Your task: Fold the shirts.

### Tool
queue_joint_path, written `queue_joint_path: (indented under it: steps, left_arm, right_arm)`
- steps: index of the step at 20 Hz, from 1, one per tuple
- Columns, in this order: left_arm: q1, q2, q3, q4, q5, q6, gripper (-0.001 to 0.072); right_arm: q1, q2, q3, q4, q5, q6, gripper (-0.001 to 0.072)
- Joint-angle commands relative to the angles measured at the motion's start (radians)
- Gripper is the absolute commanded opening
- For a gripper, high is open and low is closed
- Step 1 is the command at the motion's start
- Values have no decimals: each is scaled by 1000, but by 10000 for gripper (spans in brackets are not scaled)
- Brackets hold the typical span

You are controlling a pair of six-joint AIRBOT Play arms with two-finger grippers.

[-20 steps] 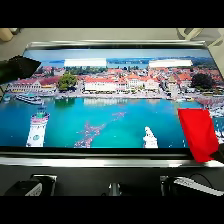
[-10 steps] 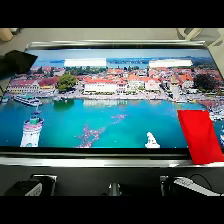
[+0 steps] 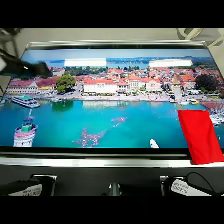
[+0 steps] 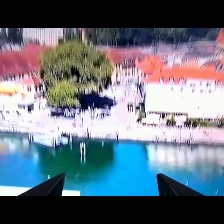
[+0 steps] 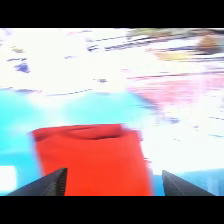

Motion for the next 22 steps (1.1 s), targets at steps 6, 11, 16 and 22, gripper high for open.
queue_joint_path:
  steps: [6,11,16,22]
  left_arm:
    - [-67,40,-261,4,-21,22,703]
    - [-67,35,-260,3,-21,22,705]
    - [-67,35,-260,3,-21,22,704]
    - [-67,35,-260,3,-21,22,705]
  right_arm:
    - [290,-45,-193,-16,175,50,618]
    - [290,-46,-198,-35,172,61,617]
    - [290,-46,-198,-35,172,61,617]
    - [290,-46,-198,-35,172,61,617]
